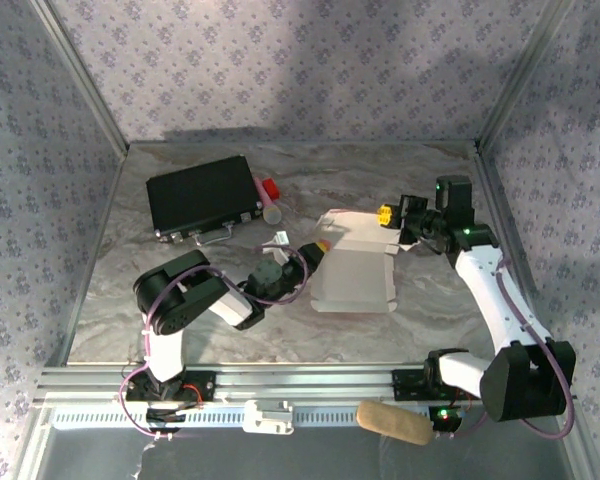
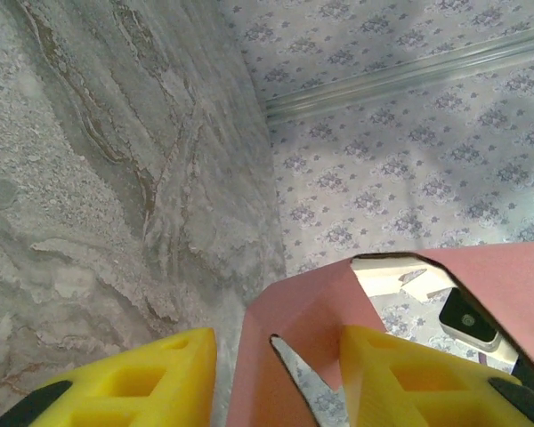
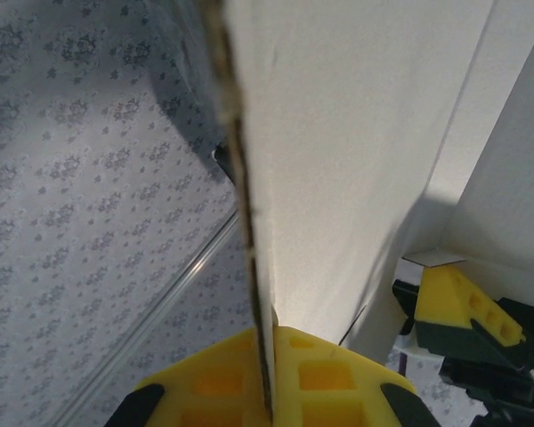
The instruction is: Fold the paper box
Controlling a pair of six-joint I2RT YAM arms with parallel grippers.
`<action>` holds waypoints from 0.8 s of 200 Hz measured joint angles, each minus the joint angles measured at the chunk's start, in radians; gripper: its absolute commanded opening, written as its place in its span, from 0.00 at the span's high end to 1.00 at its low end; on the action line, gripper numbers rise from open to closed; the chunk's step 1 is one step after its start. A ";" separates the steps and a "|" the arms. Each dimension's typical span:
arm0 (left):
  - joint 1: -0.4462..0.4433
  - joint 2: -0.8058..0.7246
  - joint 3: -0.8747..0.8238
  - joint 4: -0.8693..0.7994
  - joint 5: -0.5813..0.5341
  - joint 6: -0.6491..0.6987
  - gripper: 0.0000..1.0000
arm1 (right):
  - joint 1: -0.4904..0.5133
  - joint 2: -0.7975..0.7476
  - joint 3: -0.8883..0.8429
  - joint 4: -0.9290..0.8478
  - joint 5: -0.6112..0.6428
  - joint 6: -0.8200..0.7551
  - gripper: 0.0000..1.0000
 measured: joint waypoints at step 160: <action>0.029 -0.769 0.608 -1.661 -0.114 0.404 0.50 | 0.267 0.059 -0.138 0.264 0.346 -0.243 1.00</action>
